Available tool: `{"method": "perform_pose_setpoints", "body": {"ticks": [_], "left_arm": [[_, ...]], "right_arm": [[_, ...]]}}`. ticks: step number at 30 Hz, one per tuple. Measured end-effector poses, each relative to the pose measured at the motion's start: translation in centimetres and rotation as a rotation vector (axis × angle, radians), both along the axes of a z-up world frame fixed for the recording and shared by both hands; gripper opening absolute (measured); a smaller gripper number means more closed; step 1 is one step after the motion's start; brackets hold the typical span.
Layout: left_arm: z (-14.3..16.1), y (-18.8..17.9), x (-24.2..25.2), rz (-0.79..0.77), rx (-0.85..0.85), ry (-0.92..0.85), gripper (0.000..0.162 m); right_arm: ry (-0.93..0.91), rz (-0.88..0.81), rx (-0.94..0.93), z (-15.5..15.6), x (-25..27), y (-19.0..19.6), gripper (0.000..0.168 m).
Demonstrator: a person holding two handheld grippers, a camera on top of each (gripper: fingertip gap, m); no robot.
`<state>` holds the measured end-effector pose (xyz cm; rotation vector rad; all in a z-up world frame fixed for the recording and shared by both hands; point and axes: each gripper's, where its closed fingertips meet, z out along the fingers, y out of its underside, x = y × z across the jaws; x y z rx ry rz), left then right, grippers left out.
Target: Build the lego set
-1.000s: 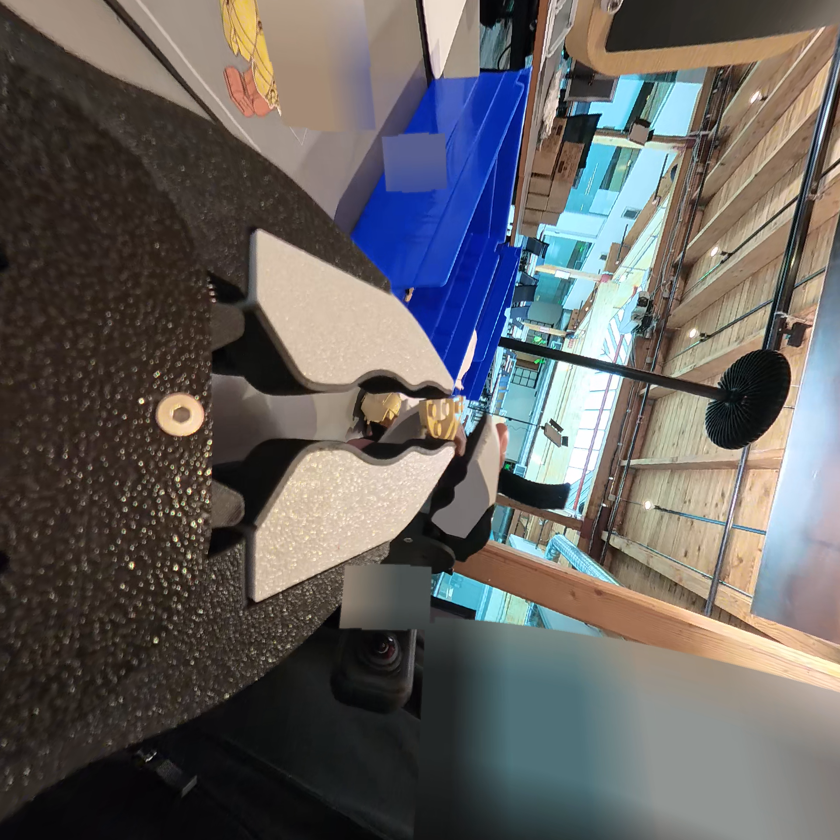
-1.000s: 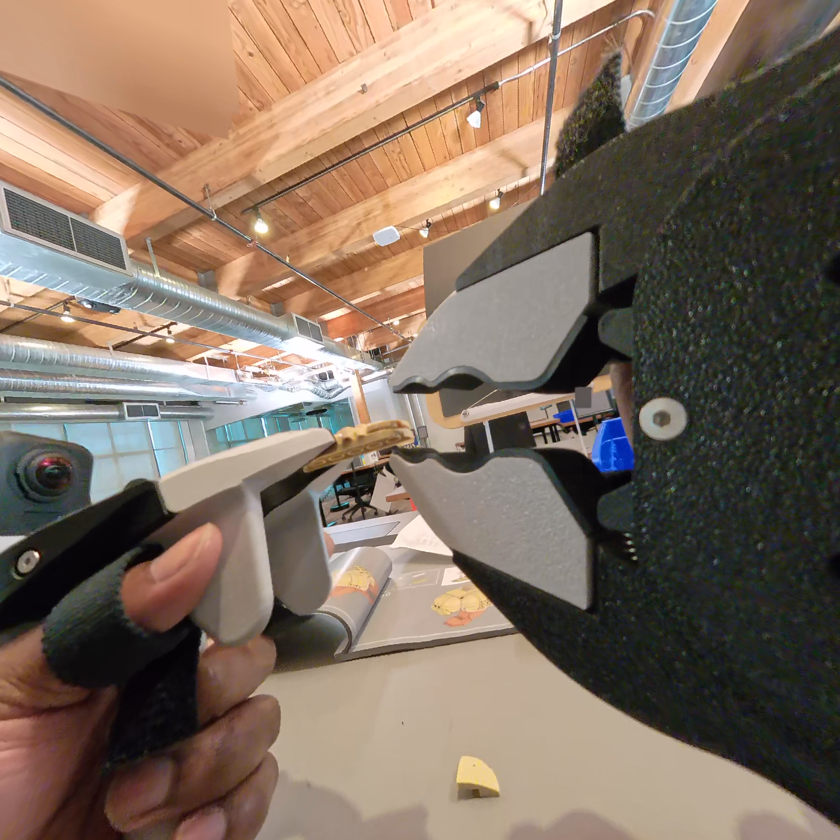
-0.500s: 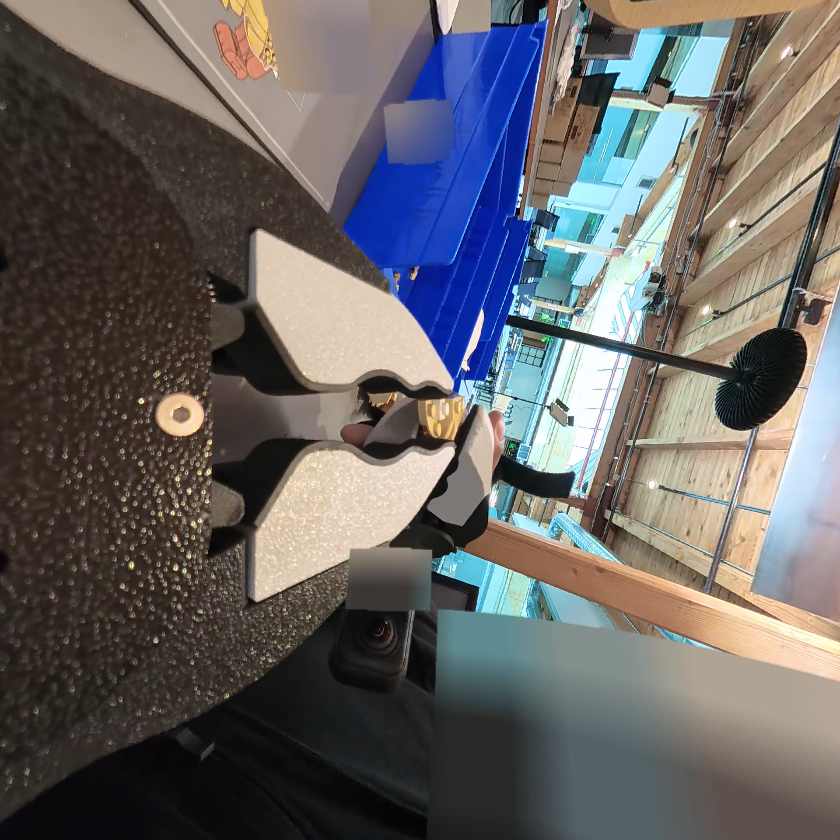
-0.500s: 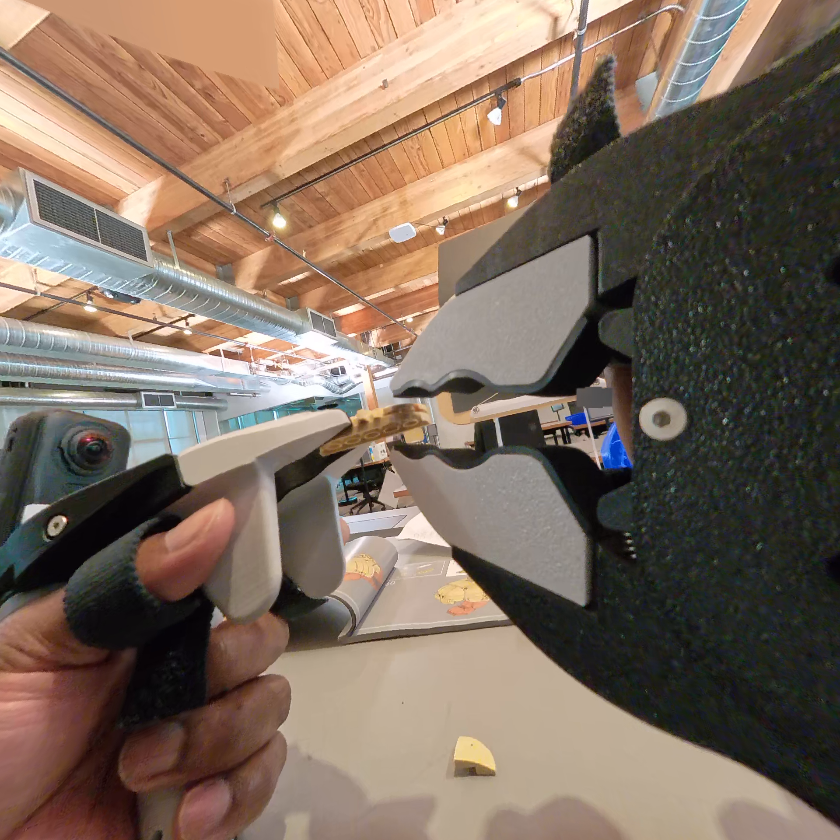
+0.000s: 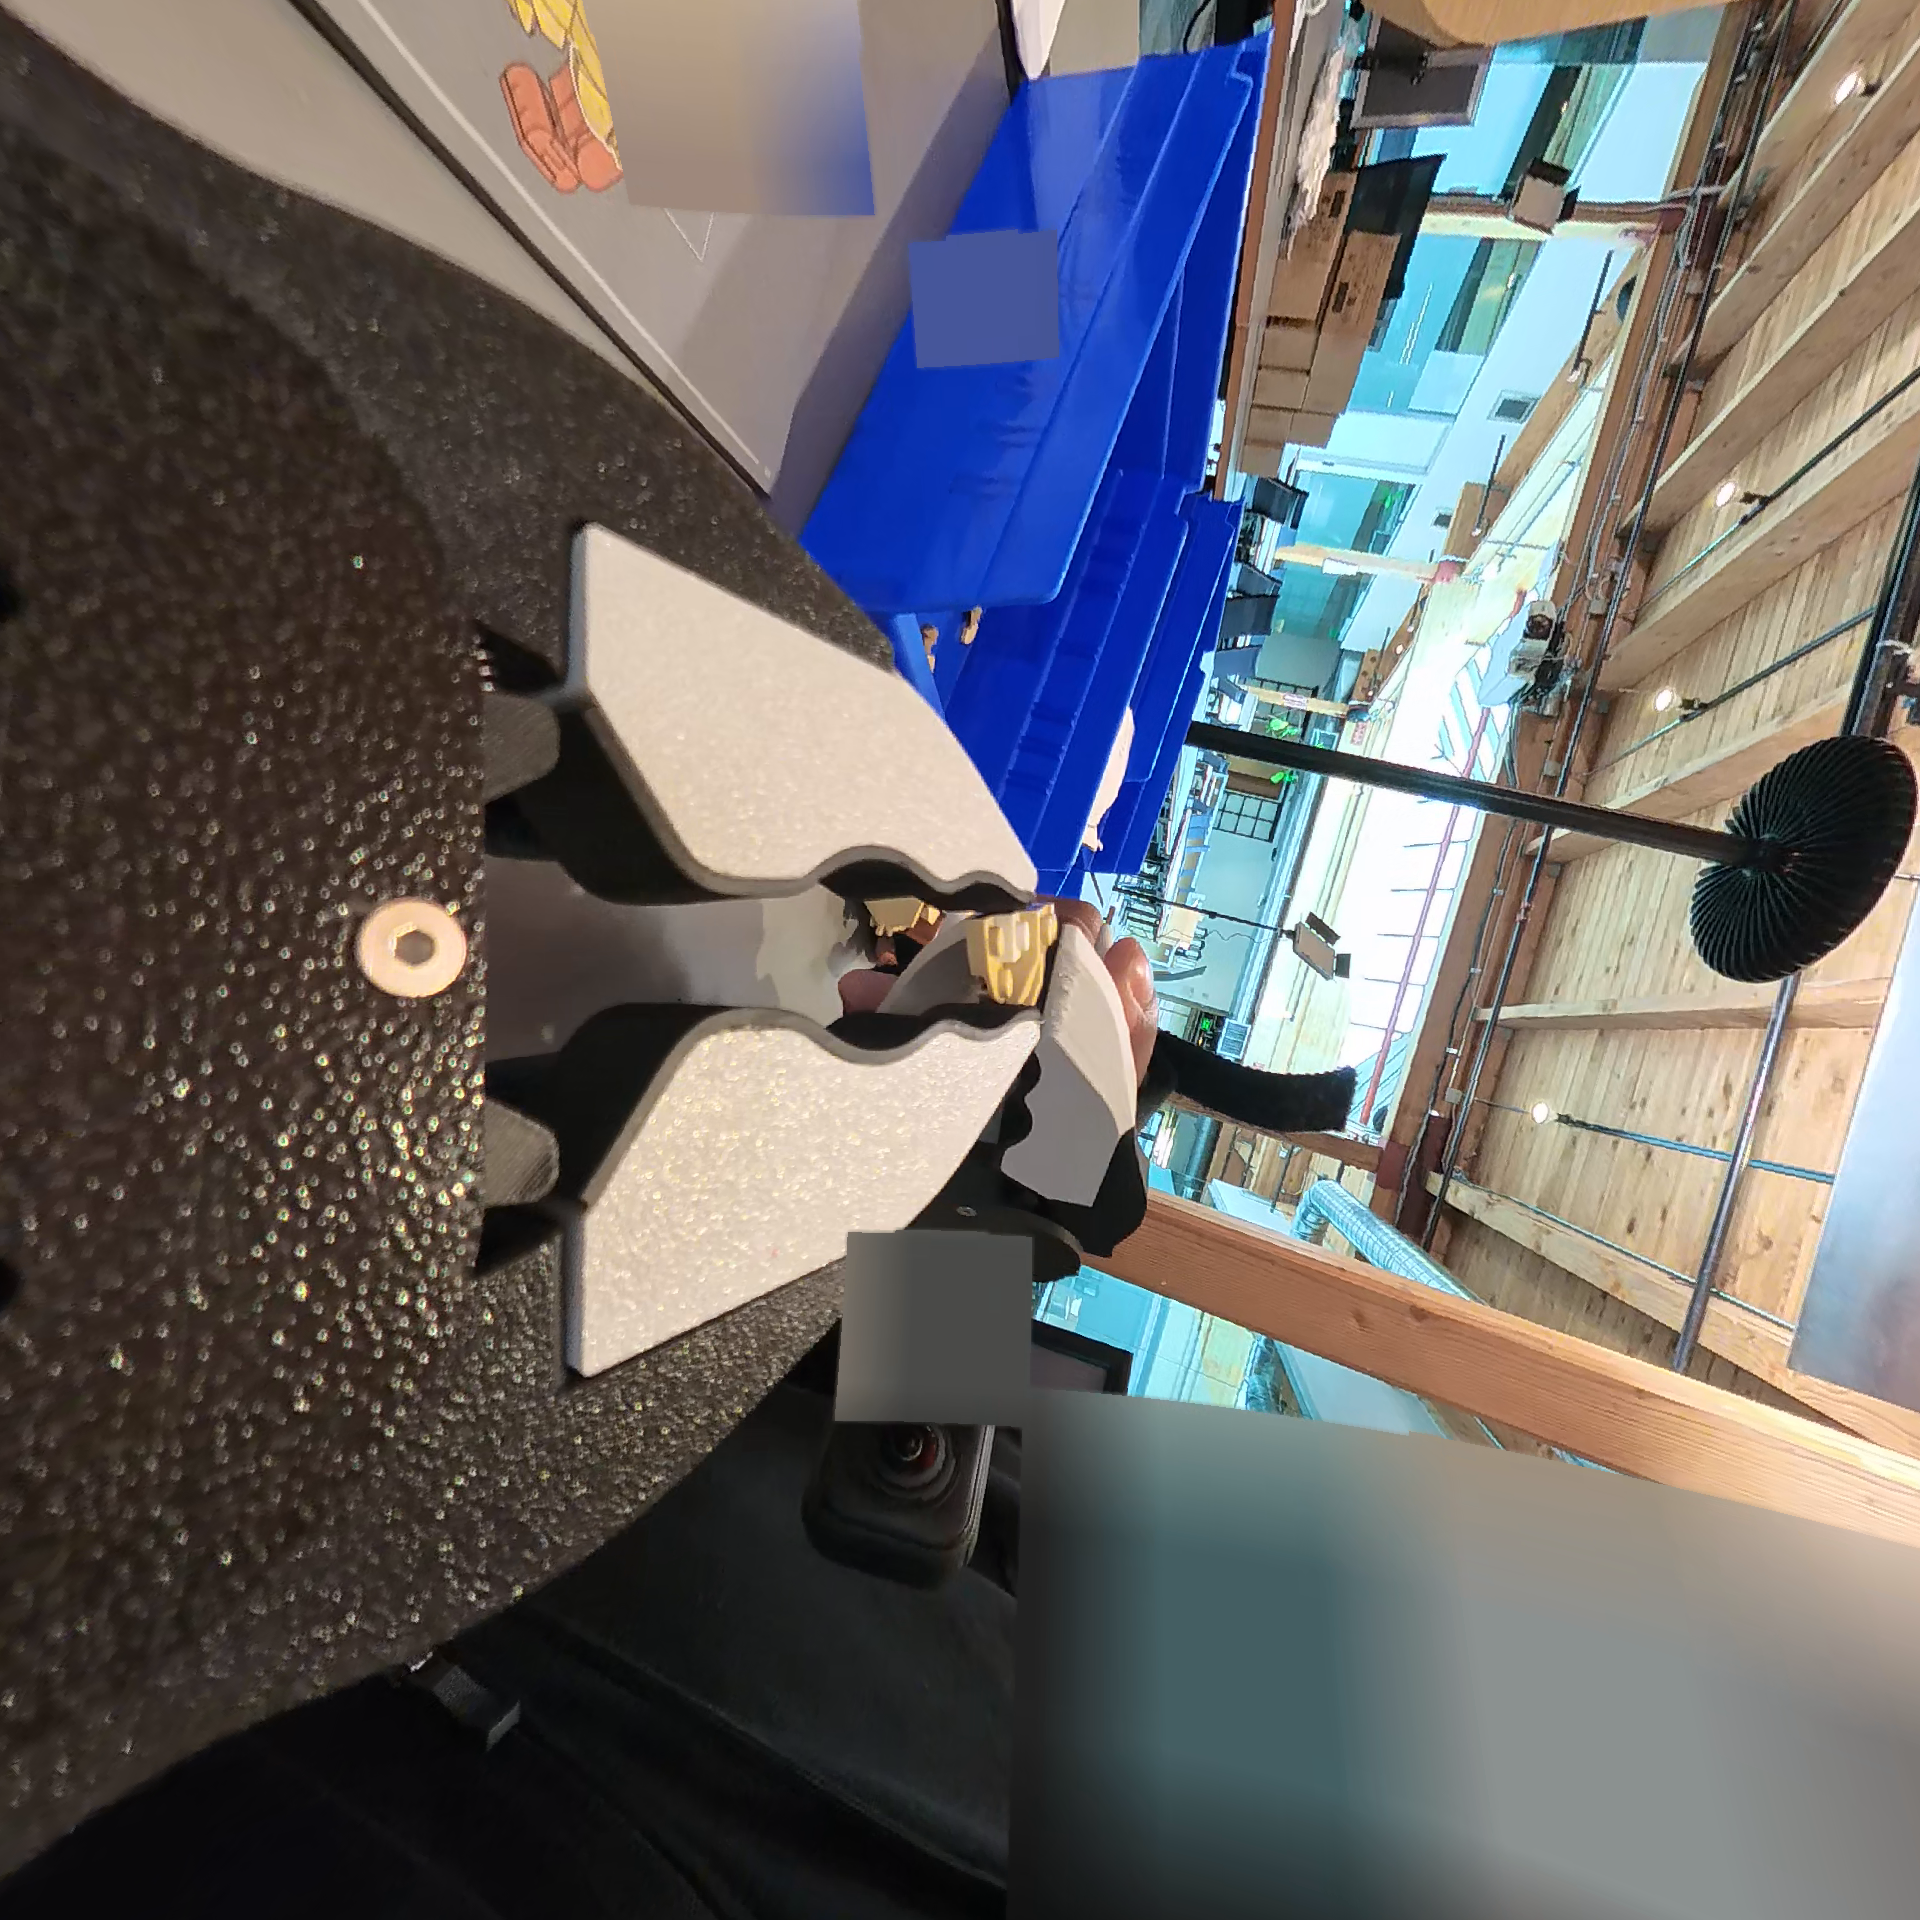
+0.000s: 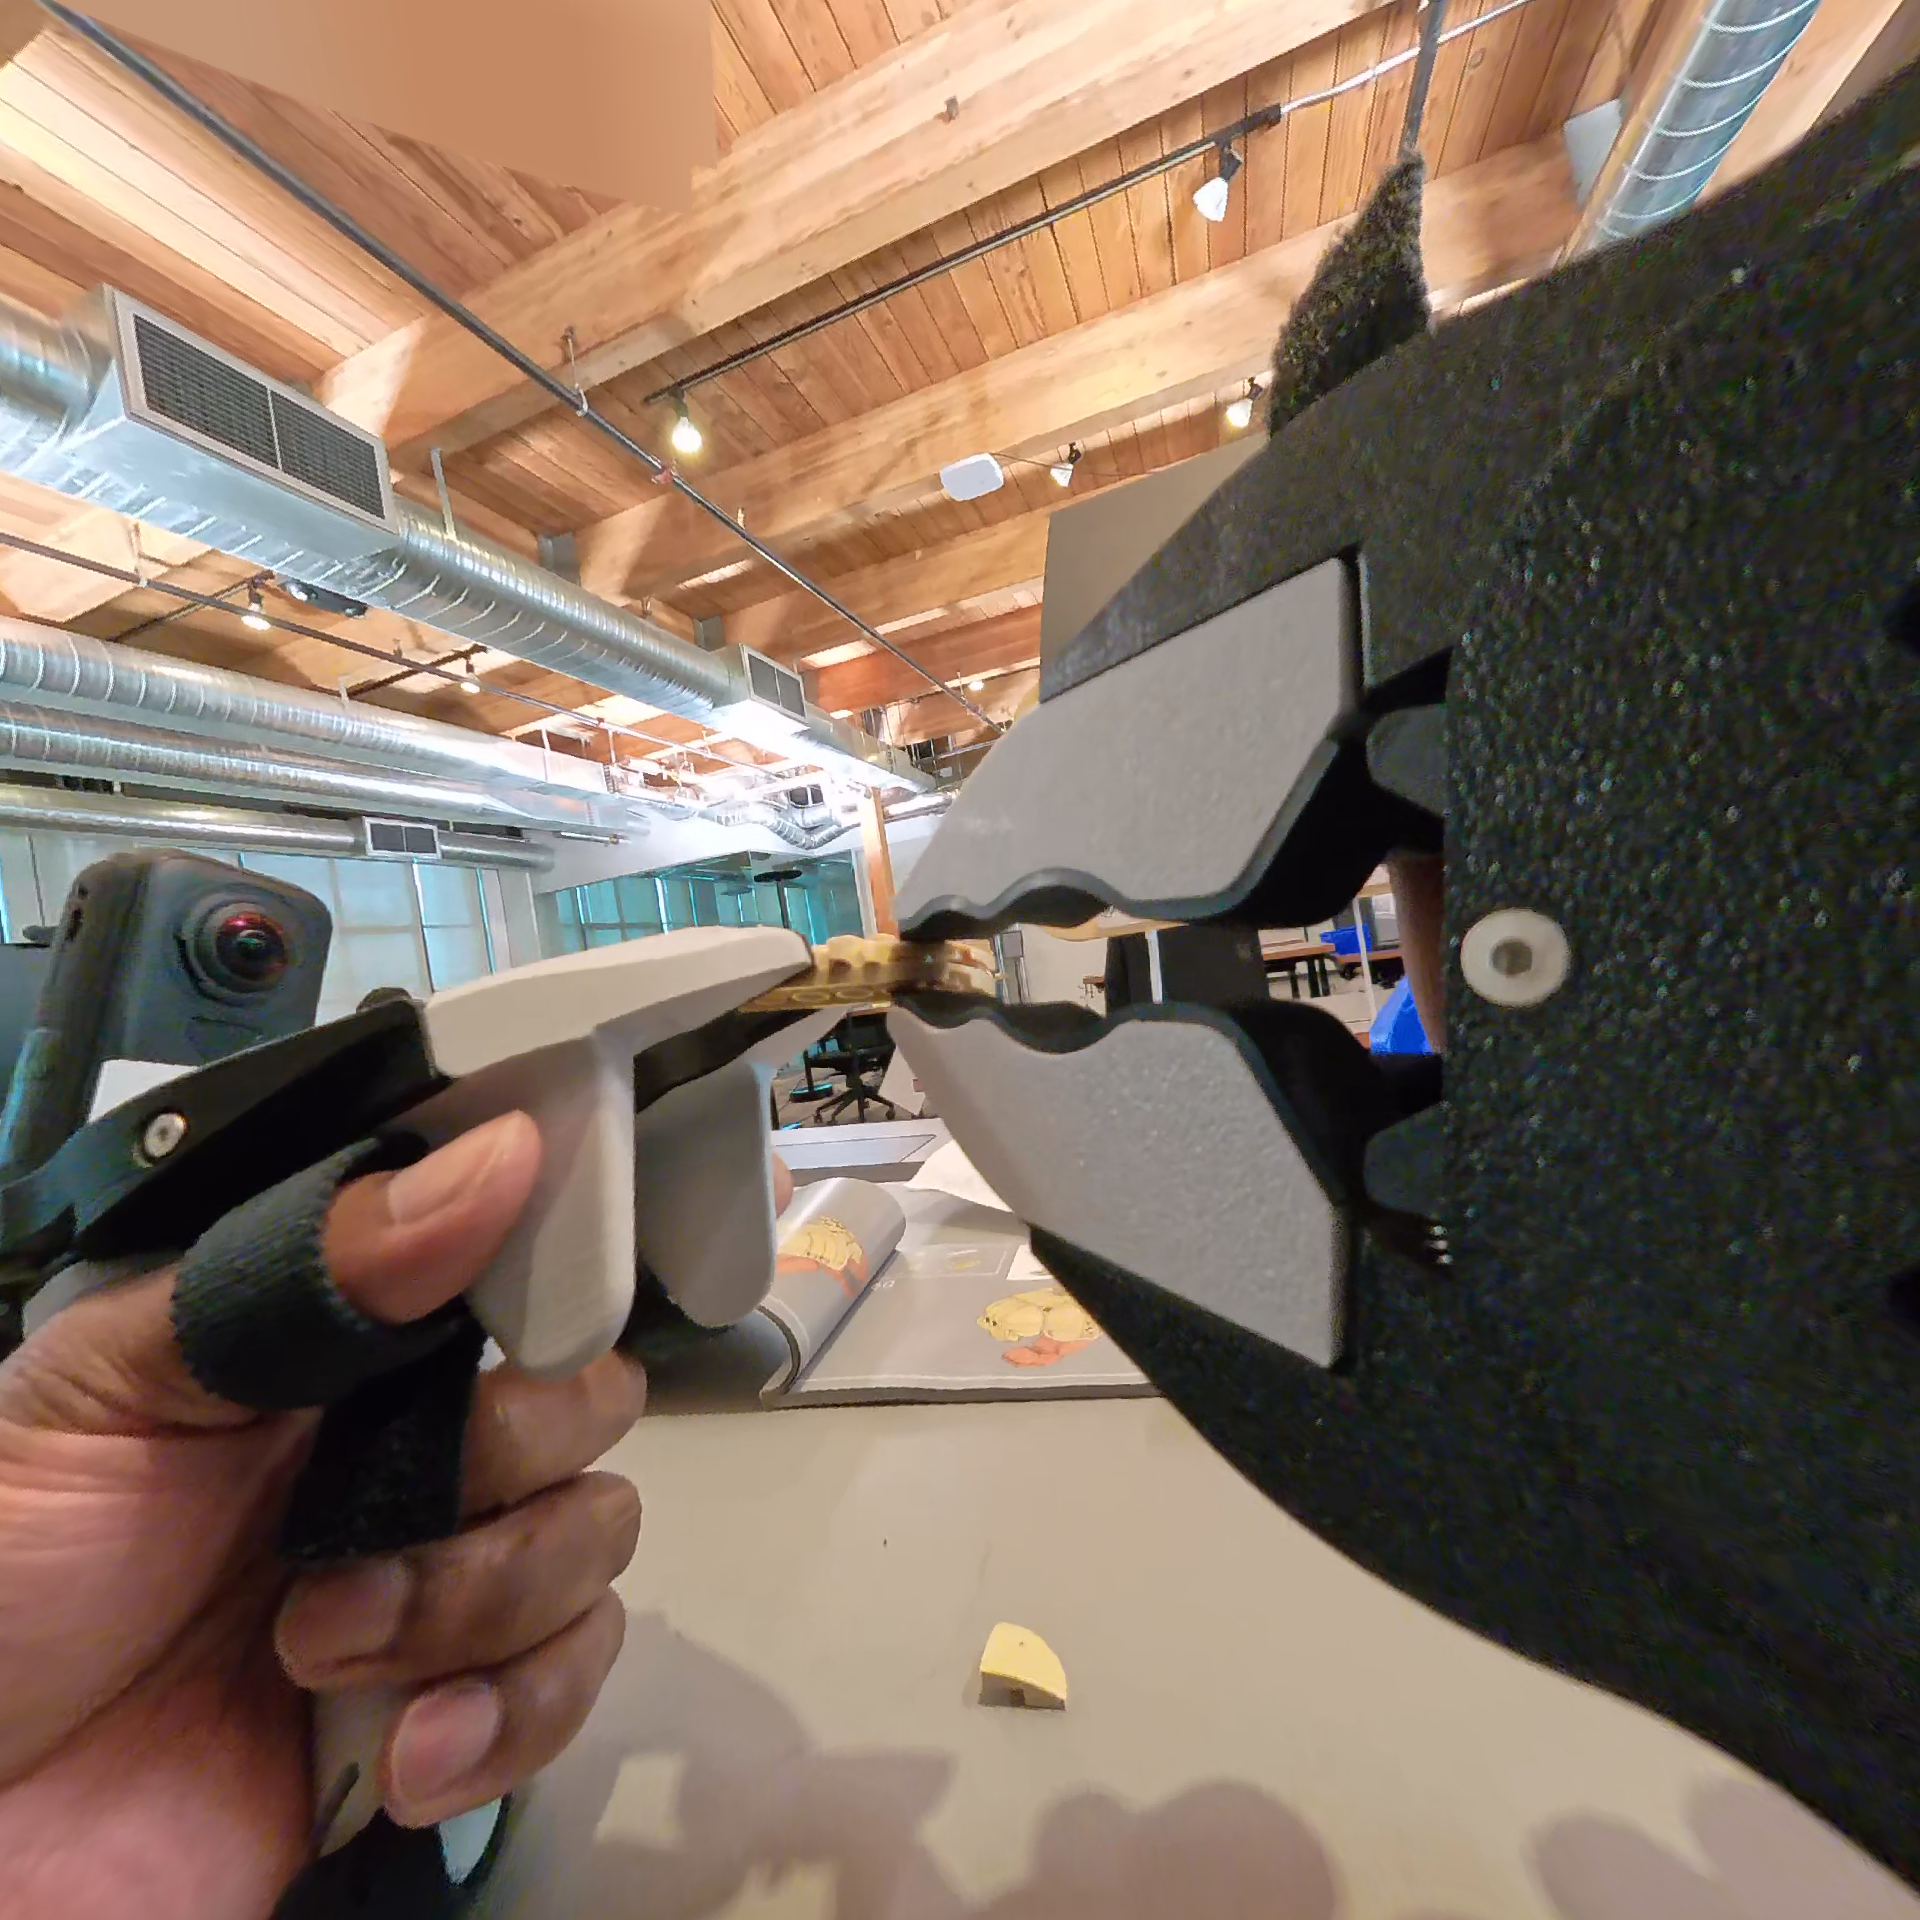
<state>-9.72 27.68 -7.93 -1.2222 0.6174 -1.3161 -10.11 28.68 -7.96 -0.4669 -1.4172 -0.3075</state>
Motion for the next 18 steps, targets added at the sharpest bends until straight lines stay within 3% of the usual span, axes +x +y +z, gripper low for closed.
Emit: {"method": "perform_pose_setpoints", "body": {"ticks": [18], "left_arm": [[0.13,-0.29,0.16,-0.014,0.003,-0.017,0.016]], "right_arm": [[-0.017,-0.009,0.013,0.01,0.29,-0.31,0.008]]}}
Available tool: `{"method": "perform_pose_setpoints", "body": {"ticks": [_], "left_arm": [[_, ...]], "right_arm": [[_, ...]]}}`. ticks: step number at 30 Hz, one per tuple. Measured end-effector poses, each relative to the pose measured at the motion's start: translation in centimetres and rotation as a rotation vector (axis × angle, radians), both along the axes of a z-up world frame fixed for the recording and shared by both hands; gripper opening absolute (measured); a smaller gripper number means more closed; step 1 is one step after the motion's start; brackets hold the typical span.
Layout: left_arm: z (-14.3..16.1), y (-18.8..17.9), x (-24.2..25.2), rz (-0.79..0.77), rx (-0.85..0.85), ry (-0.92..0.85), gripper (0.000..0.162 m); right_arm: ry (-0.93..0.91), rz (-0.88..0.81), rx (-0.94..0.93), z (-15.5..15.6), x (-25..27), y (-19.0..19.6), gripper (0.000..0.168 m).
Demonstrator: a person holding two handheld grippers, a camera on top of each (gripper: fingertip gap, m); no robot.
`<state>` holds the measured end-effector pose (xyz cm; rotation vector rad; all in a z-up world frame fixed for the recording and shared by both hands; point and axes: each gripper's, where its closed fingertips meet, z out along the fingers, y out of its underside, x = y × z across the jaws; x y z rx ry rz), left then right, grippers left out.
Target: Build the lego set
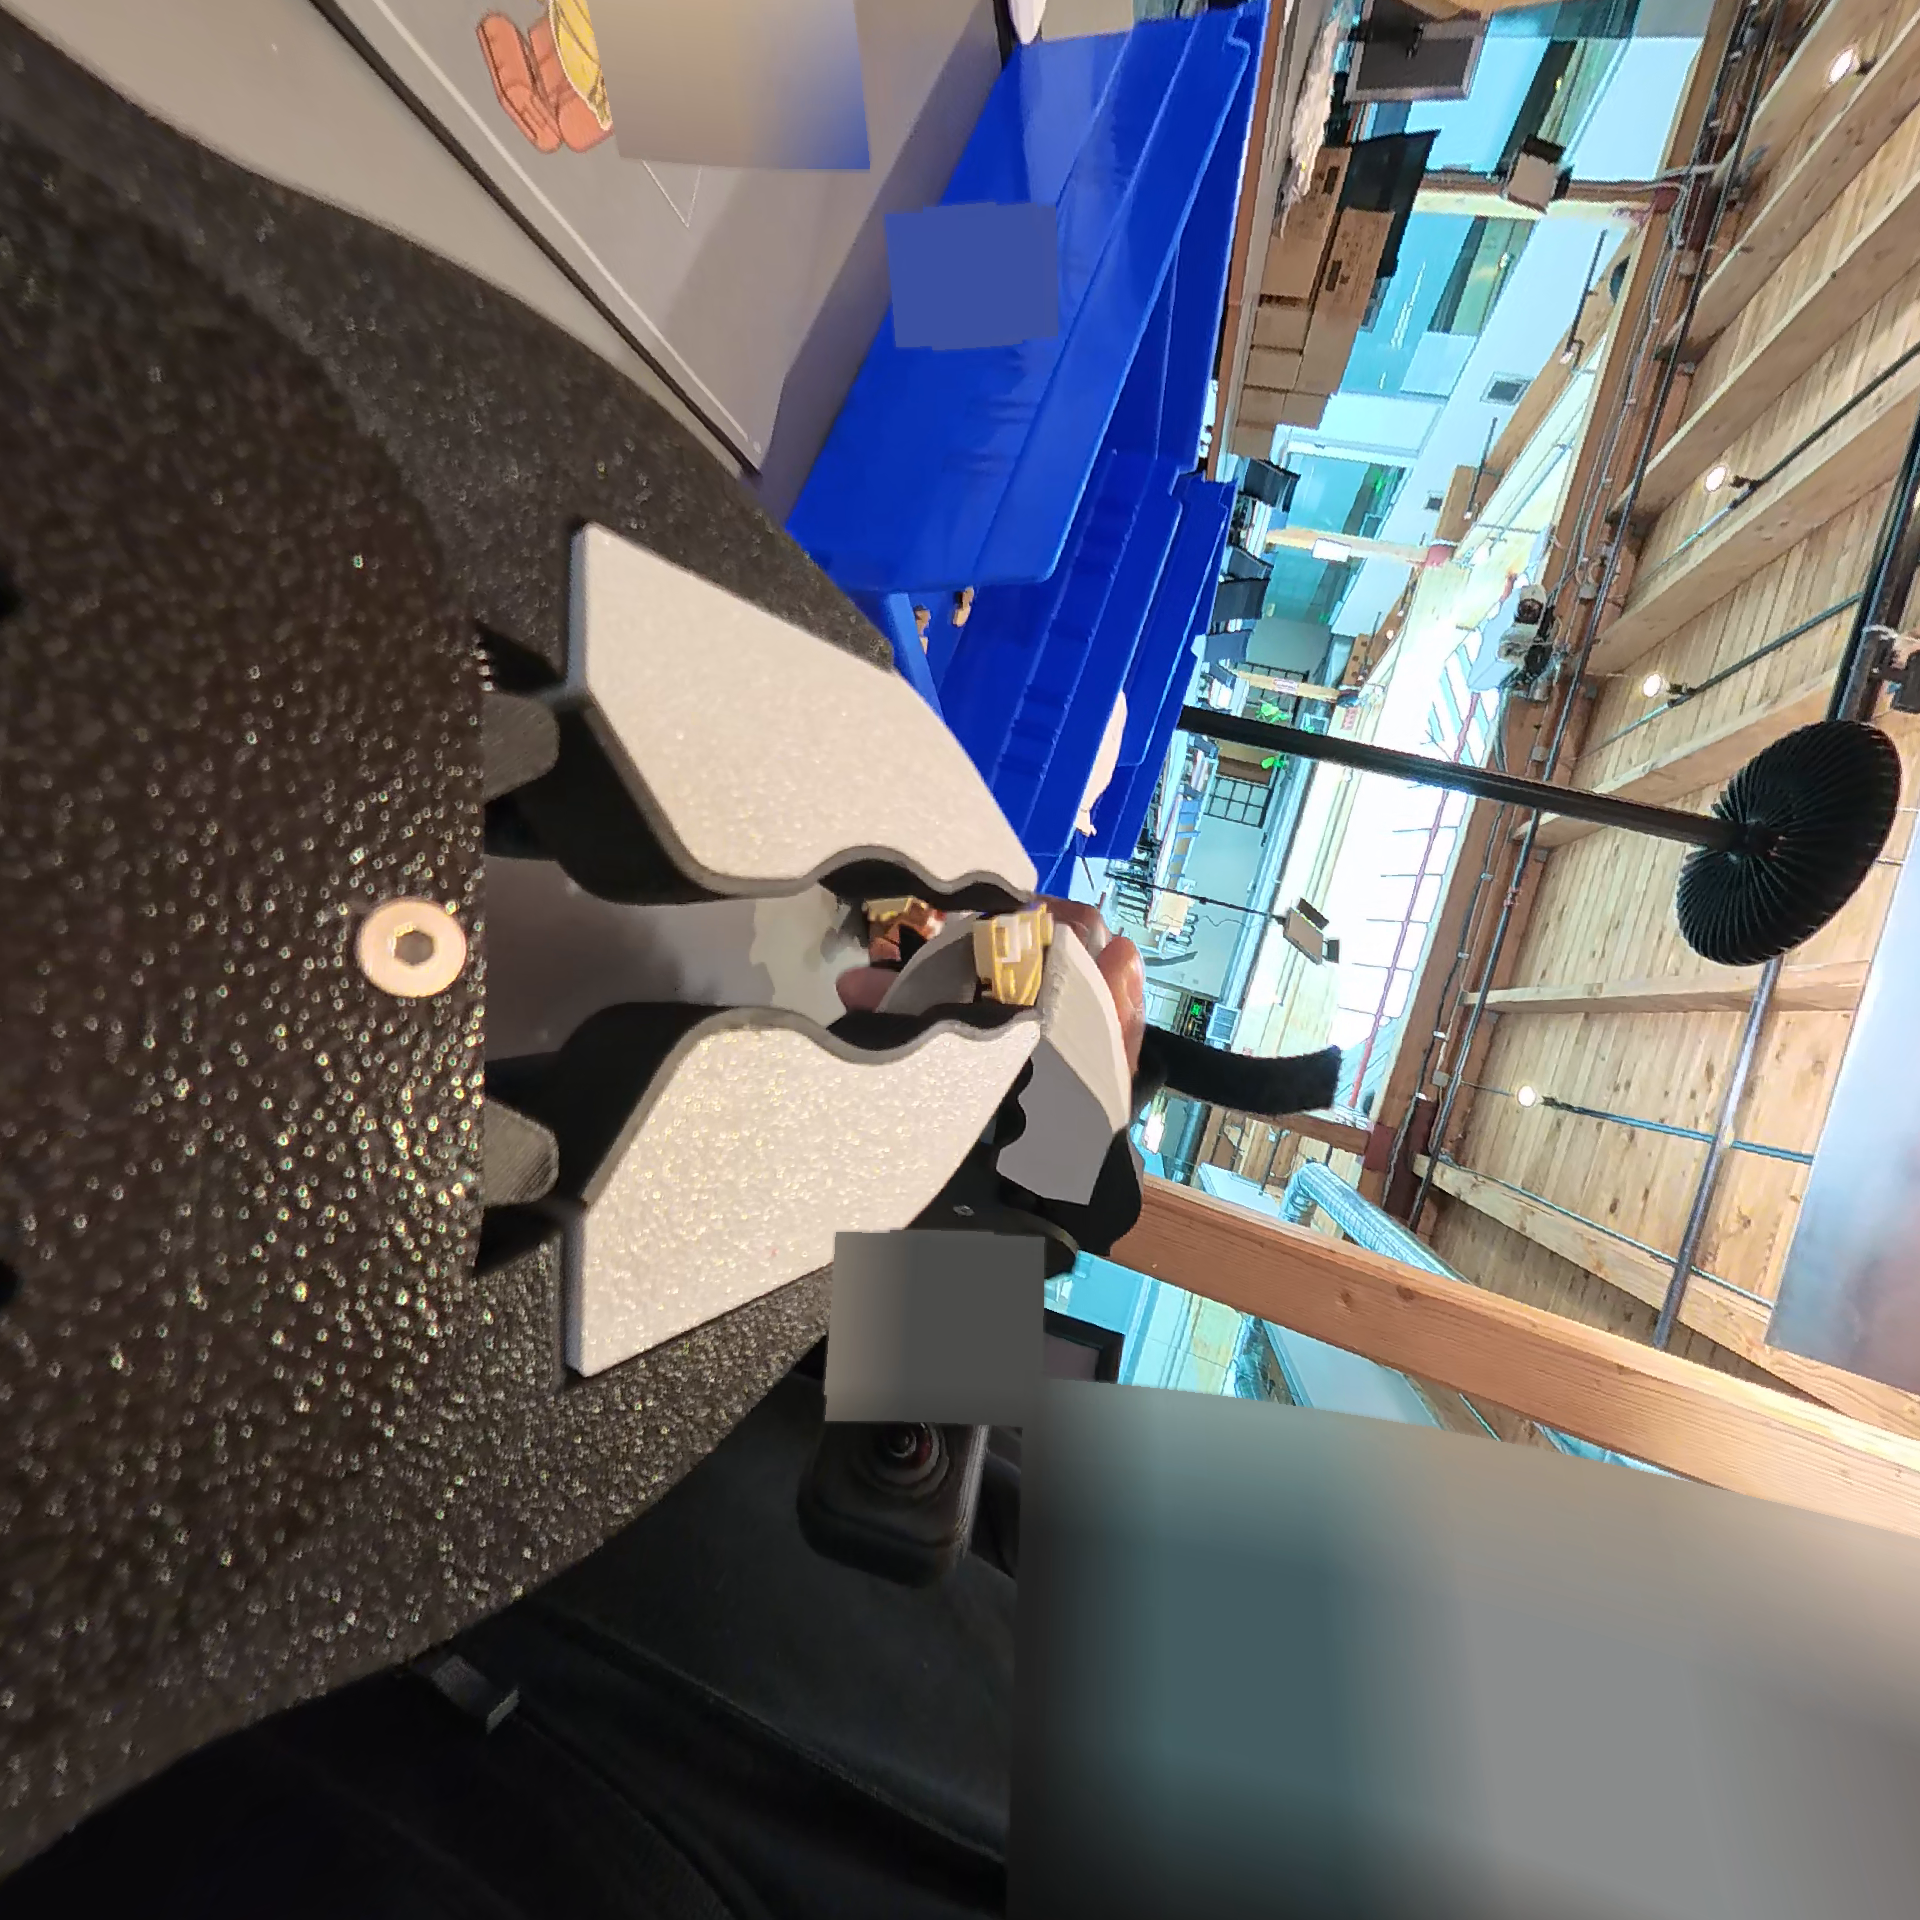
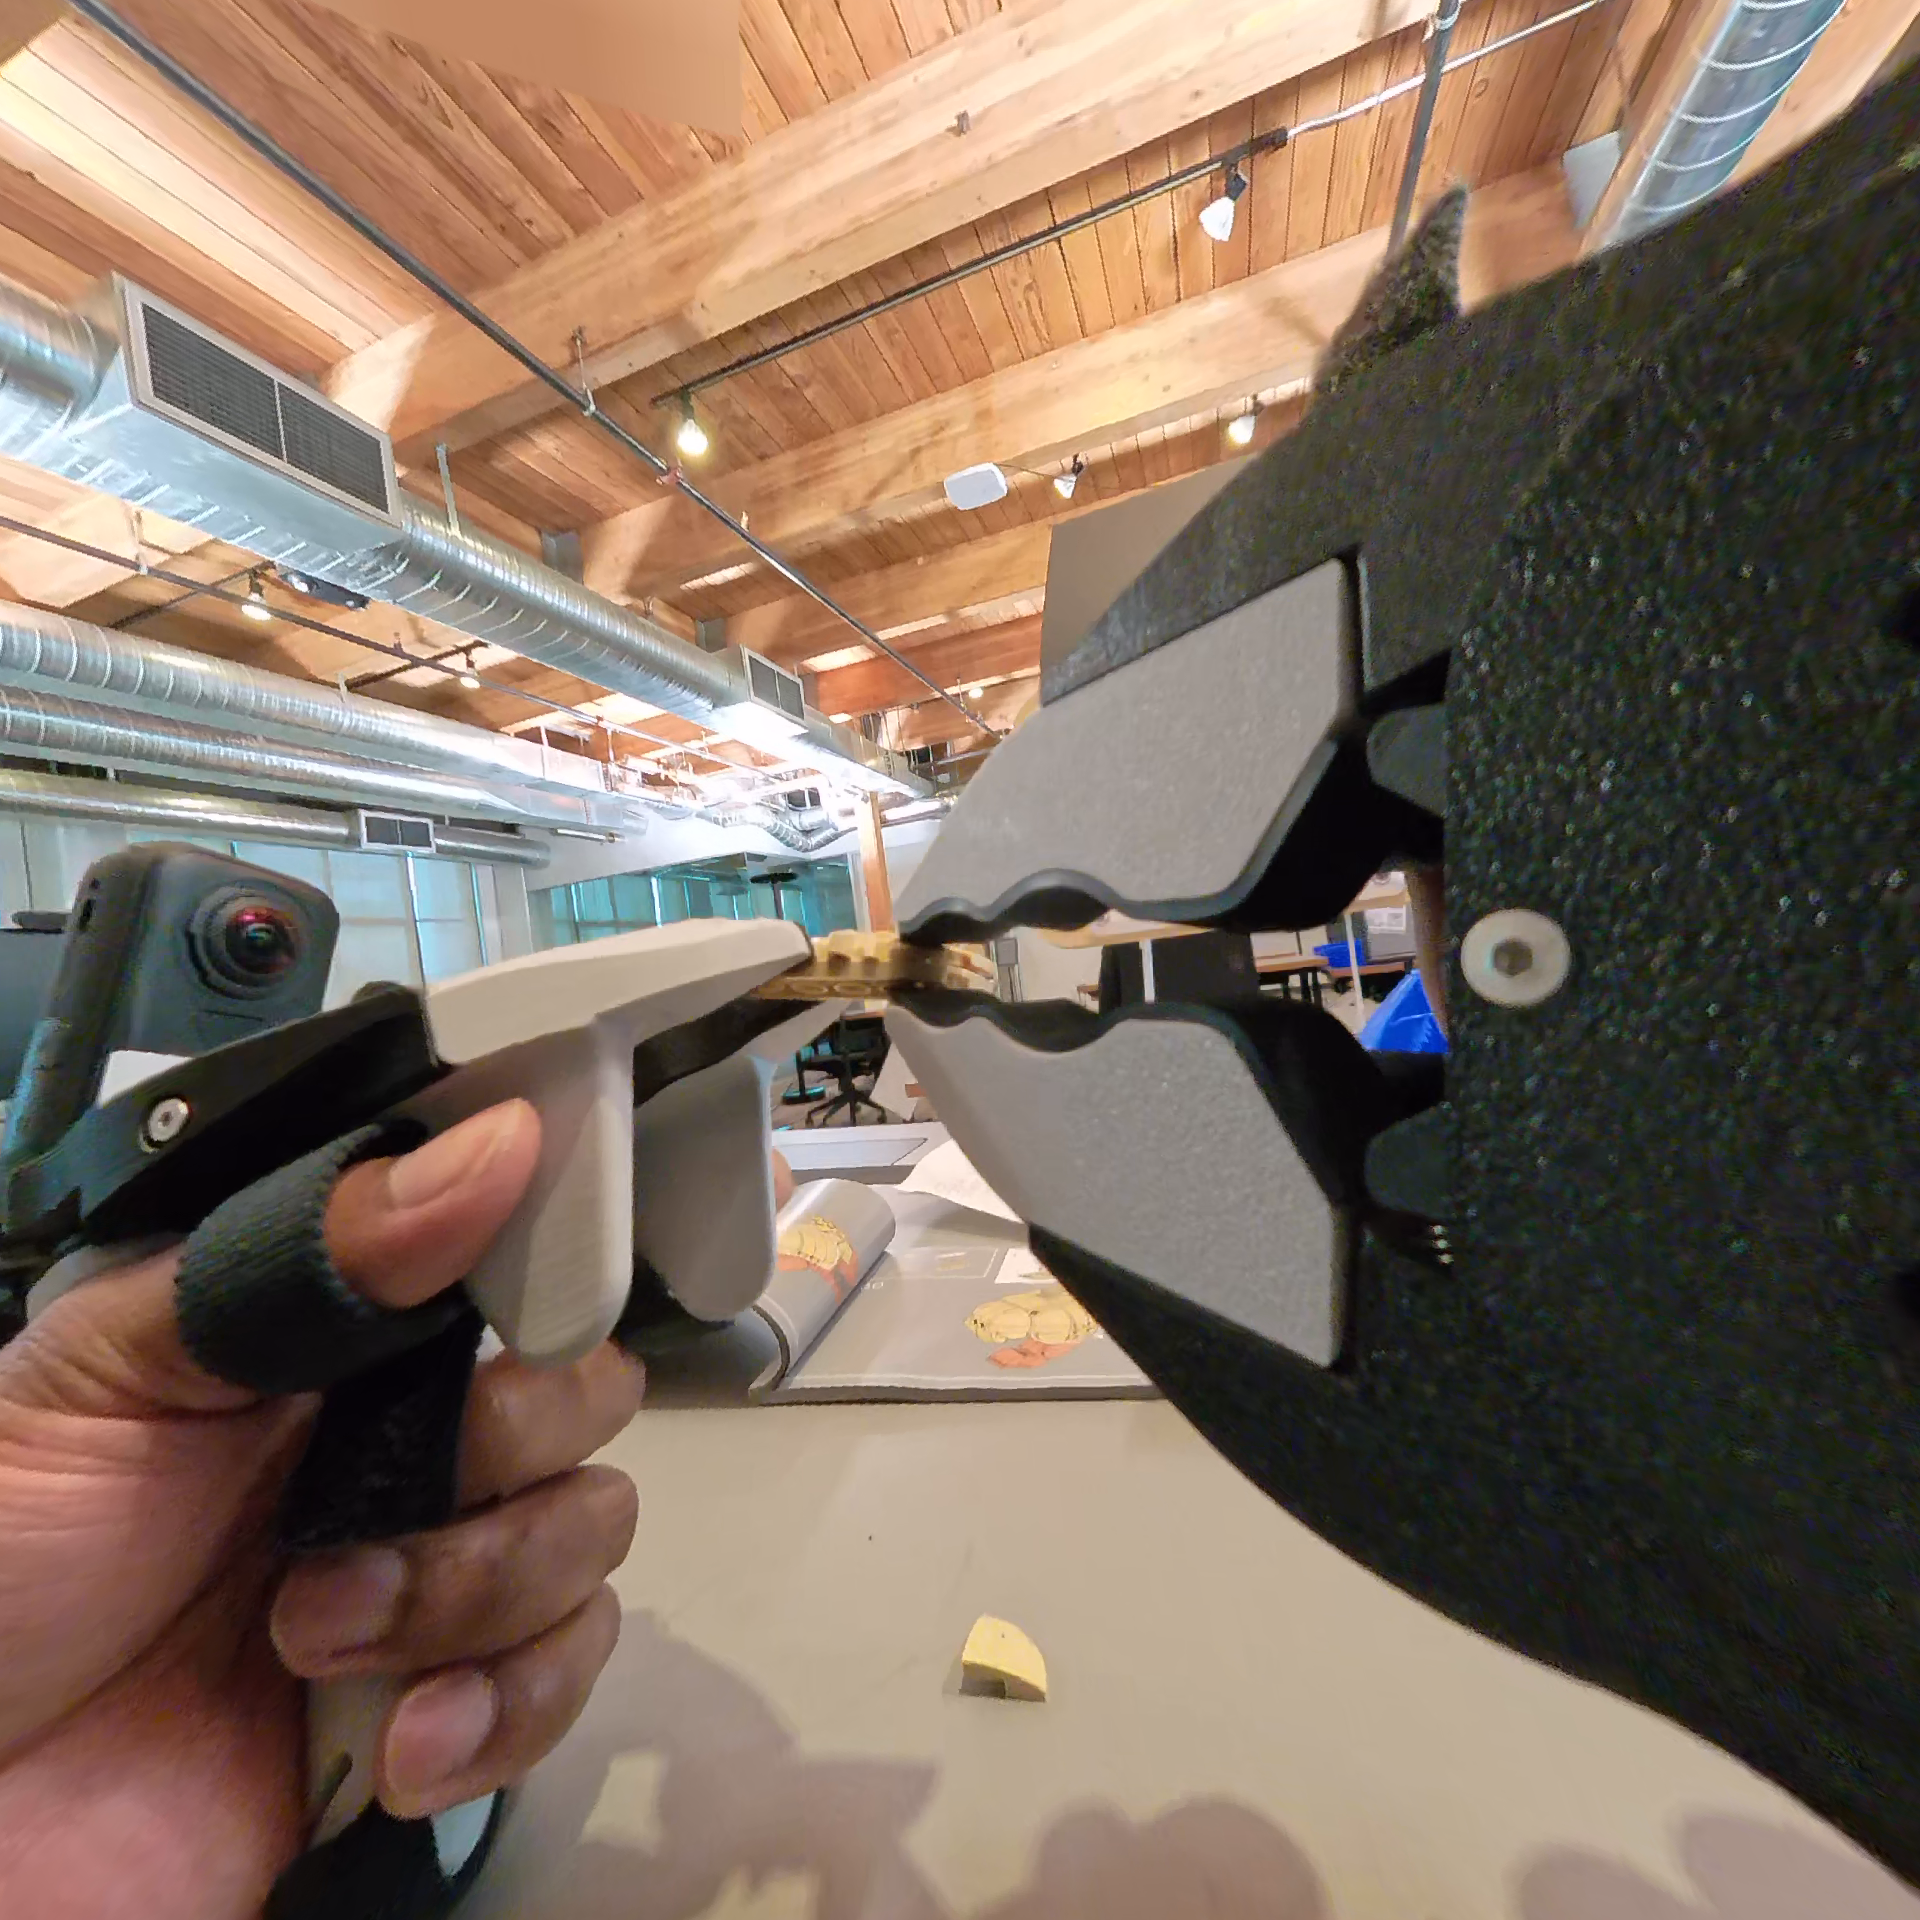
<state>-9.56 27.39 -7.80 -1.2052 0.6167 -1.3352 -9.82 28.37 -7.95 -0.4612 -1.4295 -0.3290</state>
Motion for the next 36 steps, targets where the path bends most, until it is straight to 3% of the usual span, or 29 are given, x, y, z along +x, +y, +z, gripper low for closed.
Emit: {"method": "perform_pose_setpoints", "body": {"ticks": [4,7,15,20,24,29,36], "left_arm": [[0.1,0.1,-0.2,0.004,-0.003,-0.01,0.016],[0.4,0.3,-0.6,0.005,-0.017,-0.046,0.016],[0.6,0.3,-1.0,-0.151,-0.168,-0.201,0.016],[0.5,-0.1,-0.4,-0.227,-0.218,-0.203,0.016],[0.3,-0.3,0.2,-0.279,-0.284,-0.213,0.016],[0.3,-0.6,0.4,-0.32,-0.319,-0.234,0.016],[0.0,-0.4,0.5,-0.285,-0.305,-0.184,0.016]], "right_arm": [[0.05,0.001,-0.009,0.2,-0.2,0.1,0.009],[0.095,-0.001,-0.012,0.4,0.0,0.3,0.022],[0.16,0.088,-0.262,0.2,0.4,0.6,0.031],[0.188,0.177,-0.405,0.0,0.4,0.1,0.034],[0.202,0.211,-0.455,0.3,0.5,-0.1,0.032],[0.178,0.222,-0.45,0.0,0.5,-0.5,0.013],[0.123,0.224,-0.463,-0.6,0.6,-0.4,0.01]]}}
